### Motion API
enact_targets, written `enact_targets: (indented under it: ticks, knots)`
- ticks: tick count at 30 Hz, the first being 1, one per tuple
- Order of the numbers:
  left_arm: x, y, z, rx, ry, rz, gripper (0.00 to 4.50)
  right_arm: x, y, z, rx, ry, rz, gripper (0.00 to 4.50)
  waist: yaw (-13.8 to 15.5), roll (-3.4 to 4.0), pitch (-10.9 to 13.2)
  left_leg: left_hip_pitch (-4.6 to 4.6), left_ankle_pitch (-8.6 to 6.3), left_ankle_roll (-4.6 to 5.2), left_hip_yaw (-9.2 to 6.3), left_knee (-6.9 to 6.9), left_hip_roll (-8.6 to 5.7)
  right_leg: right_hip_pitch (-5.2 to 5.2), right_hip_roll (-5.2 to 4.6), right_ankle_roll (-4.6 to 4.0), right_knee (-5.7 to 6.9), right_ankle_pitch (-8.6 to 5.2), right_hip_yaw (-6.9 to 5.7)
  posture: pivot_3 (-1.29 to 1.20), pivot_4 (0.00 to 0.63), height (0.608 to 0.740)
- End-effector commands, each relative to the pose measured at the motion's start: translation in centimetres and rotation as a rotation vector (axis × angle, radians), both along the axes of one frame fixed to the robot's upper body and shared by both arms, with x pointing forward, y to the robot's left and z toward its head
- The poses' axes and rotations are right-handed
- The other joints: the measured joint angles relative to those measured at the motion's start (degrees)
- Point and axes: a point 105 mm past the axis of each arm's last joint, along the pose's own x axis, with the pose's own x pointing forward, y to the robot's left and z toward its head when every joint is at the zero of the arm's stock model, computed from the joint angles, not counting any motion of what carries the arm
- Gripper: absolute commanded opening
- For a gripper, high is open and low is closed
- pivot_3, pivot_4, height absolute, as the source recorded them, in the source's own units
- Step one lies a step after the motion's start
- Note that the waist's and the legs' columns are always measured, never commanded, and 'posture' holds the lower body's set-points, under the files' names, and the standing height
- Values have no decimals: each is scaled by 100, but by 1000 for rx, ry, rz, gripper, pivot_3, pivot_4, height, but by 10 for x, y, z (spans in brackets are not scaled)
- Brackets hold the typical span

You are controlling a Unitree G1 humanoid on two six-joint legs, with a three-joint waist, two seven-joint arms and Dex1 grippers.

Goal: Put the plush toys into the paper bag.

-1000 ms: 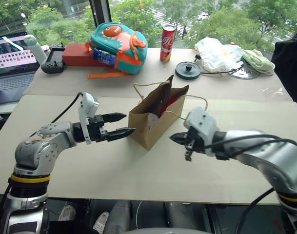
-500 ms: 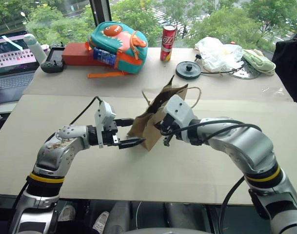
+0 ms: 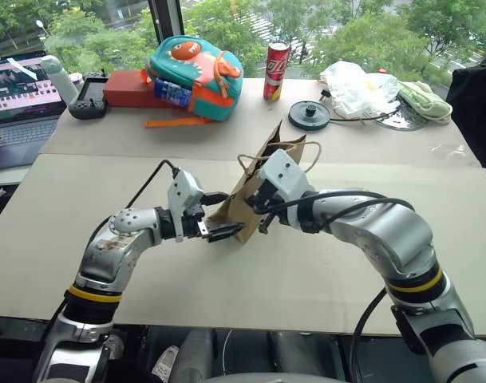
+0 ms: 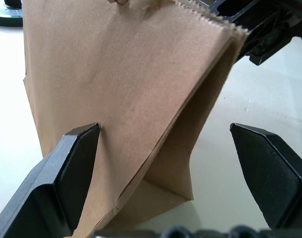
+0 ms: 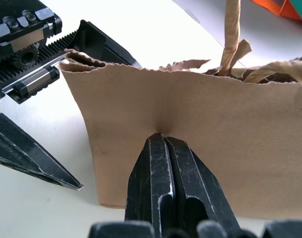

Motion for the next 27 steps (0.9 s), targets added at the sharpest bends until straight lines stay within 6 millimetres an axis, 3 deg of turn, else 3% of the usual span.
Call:
enact_targets:
  ticks: [1,6,9,19,27]
  knots:
    - [5,-3,3,-4,-45,23,4500,1,-1,16,27,-60,-13,48,0,0,0,0,0,0,0,0,0,0,0,0,0,0,0,0,150,739]
    - [4,-7,2,-11,-52,25,4500,1,-1,17,28,-61,-15,48,-3,0,0,1,0,0,0,0,0,0,0,0,2,0,0,0,150,739]
    - [7,-7,0,-6,-65,48,3836,1,-1,17,31,-59,-16,0,-4,0,0,1,0,0,0,0,0,0,0,0,2,0,0,0,150,739]
    - [10,-9,0,-3,-81,61,133,-1,-1,18,30,-60,-15,0,-3,0,0,0,0,0,0,0,-1,0,0,0,2,0,0,0,150,739]
    - [20,-6,3,-10,-102,112,52,-12,-6,22,33,-62,5,0,-1,0,0,1,0,0,-1,0,-1,1,0,0,2,0,-1,0,150,739]
